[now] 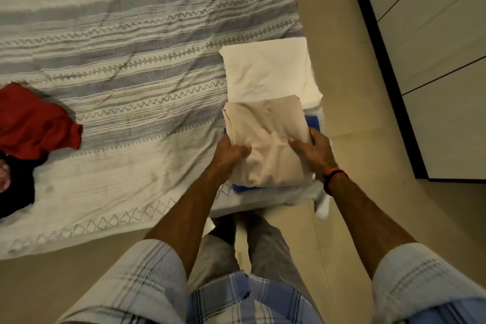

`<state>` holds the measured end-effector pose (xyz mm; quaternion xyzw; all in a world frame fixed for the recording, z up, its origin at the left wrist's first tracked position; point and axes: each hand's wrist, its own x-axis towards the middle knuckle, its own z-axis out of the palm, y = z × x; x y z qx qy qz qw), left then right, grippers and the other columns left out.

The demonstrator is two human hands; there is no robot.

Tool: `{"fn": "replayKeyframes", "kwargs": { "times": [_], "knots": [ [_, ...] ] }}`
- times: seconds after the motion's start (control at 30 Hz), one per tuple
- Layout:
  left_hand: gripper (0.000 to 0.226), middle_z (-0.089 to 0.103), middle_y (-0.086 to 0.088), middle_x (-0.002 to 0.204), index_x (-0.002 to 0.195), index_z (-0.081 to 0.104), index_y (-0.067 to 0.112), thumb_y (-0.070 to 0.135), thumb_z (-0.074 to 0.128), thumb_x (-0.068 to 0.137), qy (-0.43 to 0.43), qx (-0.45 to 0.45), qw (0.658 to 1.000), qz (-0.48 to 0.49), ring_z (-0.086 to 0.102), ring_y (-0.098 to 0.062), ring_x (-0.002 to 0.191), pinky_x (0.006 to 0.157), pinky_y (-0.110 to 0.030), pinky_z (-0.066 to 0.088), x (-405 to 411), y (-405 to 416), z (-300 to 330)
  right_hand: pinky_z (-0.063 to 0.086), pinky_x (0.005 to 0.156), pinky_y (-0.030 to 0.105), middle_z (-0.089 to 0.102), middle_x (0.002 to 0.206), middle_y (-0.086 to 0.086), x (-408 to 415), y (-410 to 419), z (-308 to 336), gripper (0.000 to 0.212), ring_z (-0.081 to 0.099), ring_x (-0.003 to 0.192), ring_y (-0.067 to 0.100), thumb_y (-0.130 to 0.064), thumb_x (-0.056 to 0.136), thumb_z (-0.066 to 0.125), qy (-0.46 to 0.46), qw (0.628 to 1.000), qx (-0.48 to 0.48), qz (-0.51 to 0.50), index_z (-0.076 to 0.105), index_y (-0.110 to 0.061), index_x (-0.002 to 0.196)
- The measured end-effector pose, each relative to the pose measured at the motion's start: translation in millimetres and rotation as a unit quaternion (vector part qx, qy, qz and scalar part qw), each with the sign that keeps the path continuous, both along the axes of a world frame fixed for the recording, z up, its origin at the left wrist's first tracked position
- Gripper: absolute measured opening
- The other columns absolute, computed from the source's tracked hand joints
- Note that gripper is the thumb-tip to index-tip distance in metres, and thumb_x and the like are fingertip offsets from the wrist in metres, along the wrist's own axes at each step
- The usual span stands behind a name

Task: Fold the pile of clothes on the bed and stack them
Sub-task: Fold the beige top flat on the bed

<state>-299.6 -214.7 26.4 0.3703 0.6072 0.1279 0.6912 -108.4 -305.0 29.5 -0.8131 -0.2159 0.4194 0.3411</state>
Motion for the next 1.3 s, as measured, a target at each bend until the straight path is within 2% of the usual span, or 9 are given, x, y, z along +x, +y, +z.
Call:
{"fn": "replayKeyframes", "kwargs": {
  "times": [0.13,0.47,0.6,0.67,0.73,0.8,0.9,0.97,1.3],
  "knots": [
    [0.058,0.061,-0.005,0.127,0.139,0.050,0.010,0.003,0.071,0.085,0.013,-0.003,1.000,0.001,0.058,-0.027,0.116,0.101,-0.045,0.048,12,-19,-6,0.053,0.094,0.051,0.068,0.116,0.001,16,-15,-11,0.044,0.064,0.104,0.026,-0.038,0.080,0.078,0.001,1.000,-0.010,0.004,0.065,-0.020,0.117],
    [0.061,0.058,-0.004,0.130,0.141,0.046,0.011,0.003,0.070,0.085,0.031,0.002,0.999,0.040,0.055,-0.023,0.115,0.093,-0.037,0.046,32,-33,-19,0.052,0.097,0.047,0.066,0.121,-0.001,40,-16,-27,0.048,0.062,0.109,0.024,-0.037,0.083,0.076,0.023,0.999,-0.002,0.039,0.061,-0.020,0.125],
    [0.067,0.057,-0.008,0.136,0.144,0.044,0.012,0.007,0.073,0.083,0.057,0.009,0.998,0.037,0.054,-0.027,0.122,0.103,-0.046,0.046,35,-33,-37,0.052,0.096,0.044,0.064,0.119,-0.001,50,-15,-41,0.048,0.061,0.108,0.023,-0.037,0.084,0.075,0.022,0.998,-0.016,0.048,0.058,-0.020,0.126],
    [0.070,0.051,-0.011,0.140,0.146,0.038,0.012,0.010,0.071,0.084,0.124,0.018,0.992,-0.018,0.049,-0.031,0.127,0.106,-0.047,0.043,34,-33,-50,0.048,0.099,0.046,0.061,0.125,0.007,53,-14,-52,0.052,0.058,0.112,0.029,-0.031,0.084,0.075,-0.050,0.990,-0.090,0.094,0.054,-0.016,0.129],
    [0.078,0.045,-0.015,0.145,0.149,0.028,0.010,0.016,0.071,0.084,0.220,0.016,0.970,-0.101,0.044,-0.036,0.132,0.109,-0.046,0.039,34,-35,-62,0.043,0.104,0.049,0.050,0.136,0.014,52,-15,-62,0.064,0.051,0.120,0.036,-0.021,0.081,0.073,-0.174,0.946,-0.188,0.197,0.043,-0.013,0.136],
    [0.084,0.043,-0.016,0.147,0.150,0.027,0.010,0.021,0.074,0.082,0.277,0.049,0.949,-0.143,0.043,-0.036,0.133,0.110,-0.043,0.037,36,-37,-69,0.039,0.108,0.048,0.039,0.145,0.014,48,-16,-66,0.072,0.043,0.129,0.036,-0.016,0.081,0.070,-0.240,0.912,-0.175,0.284,0.035,-0.014,0.144],
    [0.081,0.037,-0.011,0.153,0.151,0.029,0.013,0.023,0.073,0.084,0.278,0.114,0.925,-0.234,0.035,-0.029,0.140,0.114,-0.037,0.029,45,-41,-68,0.034,0.111,0.044,0.032,0.154,0.010,42,-14,-68,0.069,0.037,0.137,0.033,-0.021,0.088,0.067,-0.212,0.892,-0.132,0.378,0.033,-0.015,0.148],
    [0.079,0.033,-0.009,0.155,0.152,0.029,0.015,0.025,0.072,0.086,0.266,0.094,0.923,-0.263,0.032,-0.027,0.142,0.114,-0.036,0.028,51,-42,-66,0.033,0.113,0.040,0.031,0.156,0.011,42,-10,-69,0.067,0.036,0.138,0.032,-0.022,0.088,0.067,-0.179,0.886,-0.141,0.405,0.035,-0.013,0.147],
    [0.076,0.043,-0.010,0.150,0.148,0.037,0.011,0.026,0.075,0.085,0.234,0.075,0.958,-0.147,0.046,-0.025,0.134,0.109,-0.035,0.040,66,-4,-37,0.046,0.101,0.040,0.058,0.130,0.012,80,25,-34,0.050,0.056,0.118,0.029,-0.017,0.084,0.070,-0.131,0.956,-0.066,0.253,0.053,-0.008,0.130]
  ]
}}
